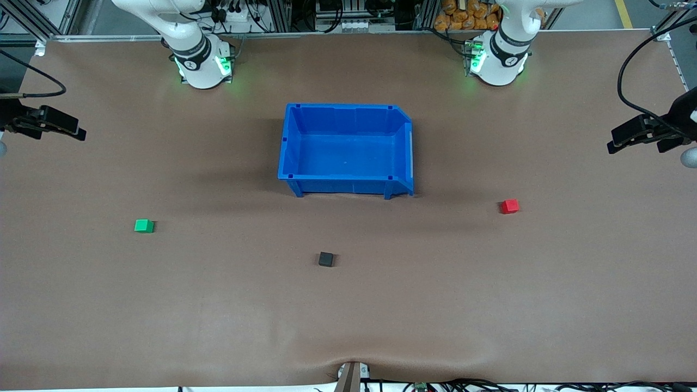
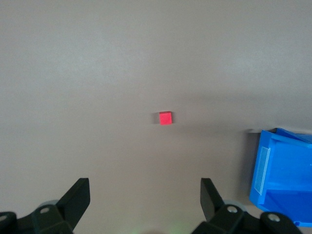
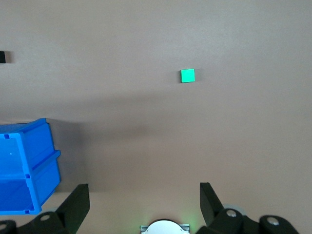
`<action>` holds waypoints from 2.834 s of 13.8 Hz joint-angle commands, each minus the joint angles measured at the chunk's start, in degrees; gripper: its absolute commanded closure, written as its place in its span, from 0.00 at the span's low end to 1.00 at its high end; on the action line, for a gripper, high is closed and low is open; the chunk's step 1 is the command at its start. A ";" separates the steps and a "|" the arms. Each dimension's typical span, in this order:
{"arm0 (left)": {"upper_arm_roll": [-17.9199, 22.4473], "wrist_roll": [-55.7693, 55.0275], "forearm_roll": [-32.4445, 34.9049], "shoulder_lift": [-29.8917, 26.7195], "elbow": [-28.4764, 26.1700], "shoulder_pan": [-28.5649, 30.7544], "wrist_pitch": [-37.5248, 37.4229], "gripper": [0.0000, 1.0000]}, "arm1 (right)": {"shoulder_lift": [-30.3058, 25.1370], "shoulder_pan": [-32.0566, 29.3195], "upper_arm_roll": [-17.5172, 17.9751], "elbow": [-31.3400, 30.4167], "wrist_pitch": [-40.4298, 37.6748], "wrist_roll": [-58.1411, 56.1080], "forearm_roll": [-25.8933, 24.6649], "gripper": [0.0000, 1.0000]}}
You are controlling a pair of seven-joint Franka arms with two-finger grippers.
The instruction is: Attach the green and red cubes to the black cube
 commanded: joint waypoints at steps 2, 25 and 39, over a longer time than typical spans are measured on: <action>-0.04 0.76 0.77 0.26 0.59 0.11 -0.82 0.00 | -0.82 -0.33 0.18 -0.24 -0.98 -0.34 -0.07 0.00; 0.13 -0.47 -0.55 8.69 1.38 2.75 3.22 0.00 | -0.21 -0.42 0.35 -0.15 -1.78 -0.34 -0.07 0.00; -0.57 0.40 -0.29 27.67 2.79 2.40 15.42 0.00 | -0.12 0.28 0.35 -0.24 -1.95 -0.34 -0.15 0.00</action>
